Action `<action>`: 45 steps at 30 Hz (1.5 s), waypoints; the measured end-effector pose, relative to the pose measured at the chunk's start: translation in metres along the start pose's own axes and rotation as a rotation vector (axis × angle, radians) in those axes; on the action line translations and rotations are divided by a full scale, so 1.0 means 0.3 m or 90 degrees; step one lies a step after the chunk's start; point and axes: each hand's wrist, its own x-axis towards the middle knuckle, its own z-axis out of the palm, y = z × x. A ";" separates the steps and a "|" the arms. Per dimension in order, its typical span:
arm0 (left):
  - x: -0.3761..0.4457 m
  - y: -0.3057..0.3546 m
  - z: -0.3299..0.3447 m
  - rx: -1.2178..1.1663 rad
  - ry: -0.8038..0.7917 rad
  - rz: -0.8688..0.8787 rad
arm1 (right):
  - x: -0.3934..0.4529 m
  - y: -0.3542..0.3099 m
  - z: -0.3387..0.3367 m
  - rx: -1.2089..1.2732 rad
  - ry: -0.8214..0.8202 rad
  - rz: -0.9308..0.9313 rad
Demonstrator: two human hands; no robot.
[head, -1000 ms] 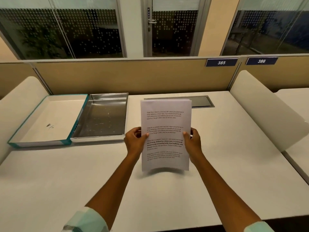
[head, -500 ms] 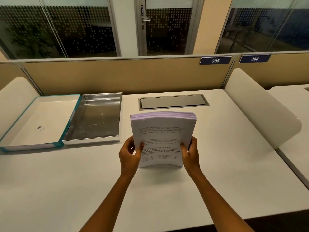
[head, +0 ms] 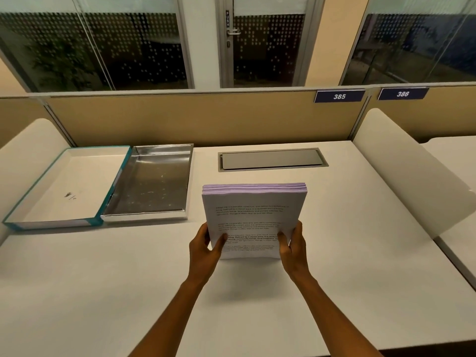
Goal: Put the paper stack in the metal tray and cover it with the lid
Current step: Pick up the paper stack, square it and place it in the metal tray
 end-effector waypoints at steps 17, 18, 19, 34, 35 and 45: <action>0.044 -0.015 -0.026 0.088 0.016 -0.096 | 0.031 0.037 -0.061 -0.094 -0.066 0.019; 0.050 -0.013 -0.032 0.100 0.016 -0.091 | 0.039 0.032 -0.060 -0.101 -0.071 0.019; 0.055 -0.012 -0.041 0.114 0.016 -0.085 | 0.047 0.026 -0.056 -0.107 -0.075 0.019; 0.327 -0.008 -0.470 0.043 -0.019 -0.148 | 0.220 -0.196 0.318 -0.198 -0.149 0.039; 0.352 -0.014 -0.513 0.041 -0.020 -0.161 | 0.230 -0.208 0.364 -0.198 -0.156 0.058; 0.590 -0.098 -0.846 0.114 -0.005 -0.220 | 0.332 -0.293 0.786 -0.162 -0.197 0.170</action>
